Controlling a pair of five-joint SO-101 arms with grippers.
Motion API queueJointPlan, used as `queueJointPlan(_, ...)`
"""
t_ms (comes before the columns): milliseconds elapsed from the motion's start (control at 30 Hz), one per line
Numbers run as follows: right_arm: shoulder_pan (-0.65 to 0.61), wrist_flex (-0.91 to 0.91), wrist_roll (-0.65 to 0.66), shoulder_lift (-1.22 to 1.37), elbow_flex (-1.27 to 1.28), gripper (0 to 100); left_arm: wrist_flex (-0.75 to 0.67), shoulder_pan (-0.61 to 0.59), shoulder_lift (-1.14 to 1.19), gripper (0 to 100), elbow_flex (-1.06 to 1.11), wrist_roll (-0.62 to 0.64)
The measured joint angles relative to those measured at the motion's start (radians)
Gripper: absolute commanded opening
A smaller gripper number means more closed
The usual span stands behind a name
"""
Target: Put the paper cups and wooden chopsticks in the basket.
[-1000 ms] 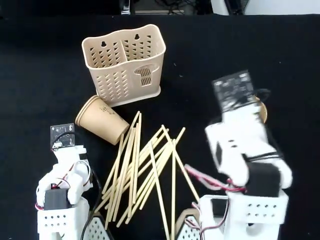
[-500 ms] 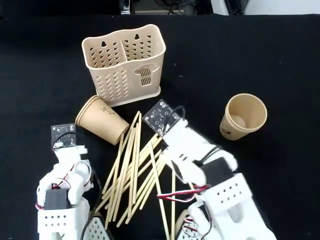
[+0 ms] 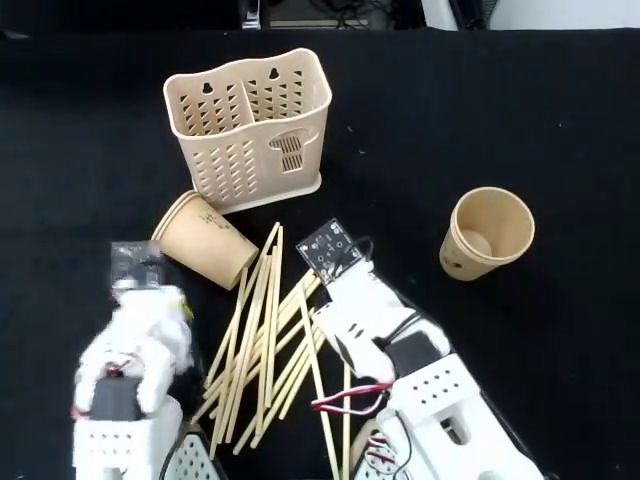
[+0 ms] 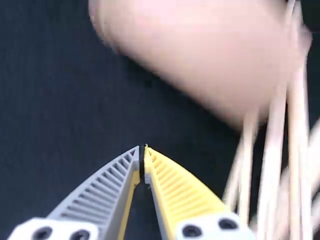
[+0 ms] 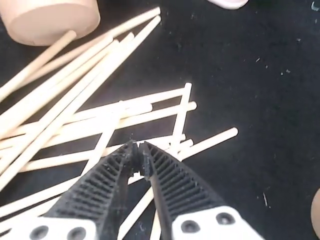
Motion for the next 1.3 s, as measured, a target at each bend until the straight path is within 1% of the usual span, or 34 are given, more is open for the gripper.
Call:
queueJointPlan(100,0.000,-0.043,0.000,0.000,0.025,1.5,-0.143,-0.135,0.000,3,-0.127,0.000)
queueJointPlan(167,0.000,-0.046,0.000,0.000,0.025,1.5,-0.218,-0.204,-0.005,3,-0.161,0.000)
queueJointPlan(233,0.000,-0.046,0.000,0.000,0.025,1.5,-0.247,-0.247,-0.003,3,-0.173,0.000)
queueJointPlan(300,0.000,-0.037,0.000,0.000,0.025,1.5,-0.247,-0.275,0.000,3,-0.180,0.000)
queueJointPlan(367,0.000,-0.031,0.000,0.000,0.025,1.5,-0.244,-0.288,0.000,6,-0.181,0.000)
queueJointPlan(467,0.000,-0.031,0.000,0.000,0.025,1.5,-0.261,-0.287,0.000,14,-0.175,-0.021)
queueJointPlan(567,0.000,-0.031,0.000,0.000,0.025,1.5,-0.293,-0.245,-0.002,13,-0.114,-0.083)
queueJointPlan(667,0.000,-0.031,0.000,0.000,0.025,1.5,-0.313,-0.229,0.000,14,-0.058,-0.143)
queueJointPlan(867,0.000,-0.031,0.000,0.000,0.025,1.5,-0.313,-0.219,0.012,16,-0.058,-0.158)
queueJointPlan(967,0.000,-0.031,0.000,0.000,0.025,1.5,-0.313,-0.219,0.106,16,-0.123,-0.158)
queueJointPlan(1067,0.000,-0.031,0.000,0.000,0.025,1.5,-0.307,-0.219,0.259,16,-0.269,-0.153)
queueJointPlan(1233,0.000,-0.031,0.000,0.000,0.025,1.5,-0.302,-0.219,0.683,16,-0.545,-0.150)
queueJointPlan(1300,0.000,-0.031,0.000,0.000,0.025,1.5,-0.341,-0.219,0.870,16,-0.628,-0.164)
